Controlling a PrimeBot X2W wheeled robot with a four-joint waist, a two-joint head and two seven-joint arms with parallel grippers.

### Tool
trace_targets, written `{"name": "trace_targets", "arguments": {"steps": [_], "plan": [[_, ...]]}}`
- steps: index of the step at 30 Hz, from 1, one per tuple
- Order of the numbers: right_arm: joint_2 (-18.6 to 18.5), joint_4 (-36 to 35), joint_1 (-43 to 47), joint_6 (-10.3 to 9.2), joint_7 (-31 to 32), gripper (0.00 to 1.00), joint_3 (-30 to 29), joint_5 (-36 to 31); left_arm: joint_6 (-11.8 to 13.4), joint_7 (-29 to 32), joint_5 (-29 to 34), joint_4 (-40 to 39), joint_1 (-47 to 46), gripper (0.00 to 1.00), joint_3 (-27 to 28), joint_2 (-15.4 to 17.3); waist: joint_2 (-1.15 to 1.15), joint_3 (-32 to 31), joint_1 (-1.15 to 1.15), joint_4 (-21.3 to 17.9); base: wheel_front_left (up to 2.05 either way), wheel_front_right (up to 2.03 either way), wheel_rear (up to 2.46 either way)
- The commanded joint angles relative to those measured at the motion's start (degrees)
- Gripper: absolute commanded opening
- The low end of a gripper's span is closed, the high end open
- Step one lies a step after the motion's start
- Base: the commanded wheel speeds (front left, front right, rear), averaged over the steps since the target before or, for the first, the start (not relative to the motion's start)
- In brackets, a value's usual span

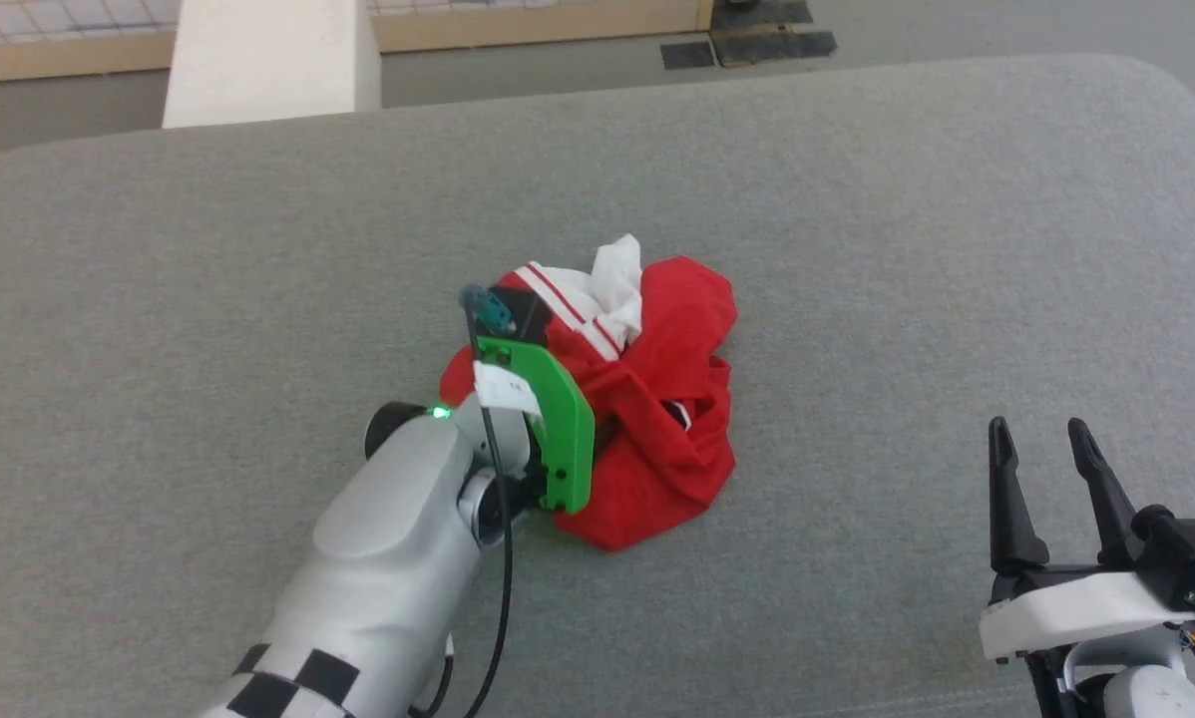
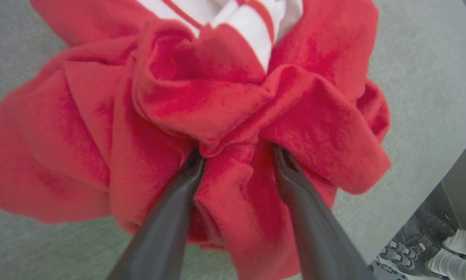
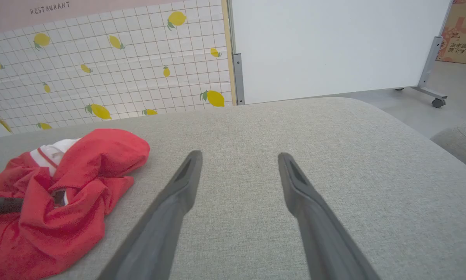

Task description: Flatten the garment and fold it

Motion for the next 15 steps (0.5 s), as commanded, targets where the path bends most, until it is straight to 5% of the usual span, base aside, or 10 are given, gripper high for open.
{"name": "trace_targets", "arguments": {"steps": [1, 8, 15], "plan": [[0.02, 0.19, 1.0, -0.1, -0.29, 1.0, 0.1, 0.33, -0.13, -0.42, -1.06, -1.06, -1.2, 1.0, 1.05, 0.07, 0.0, -1.87, 0.0, 1.81, 0.0, 0.0, 0.0], [0.02, 0.6, 2.27, -0.1, -0.29, 1.0, 0.07, 0.48, 1.48, -4.44, -5.9, -8.63, -2.72, 1.0, 7.44, 1.09, 0.0, -5.09, 0.0, 5.79, 0.0, 0.0, 0.0], [0.02, 0.58, 2.82, -0.1, -0.29, 1.0, -0.06, 0.5, 5.0, -17.01, -3.99, -18.12, -0.39, 1.0, 13.77, 6.59, 0.0, -7.64, 0.0, 9.02, 0.0, 0.0, 0.0]]}}
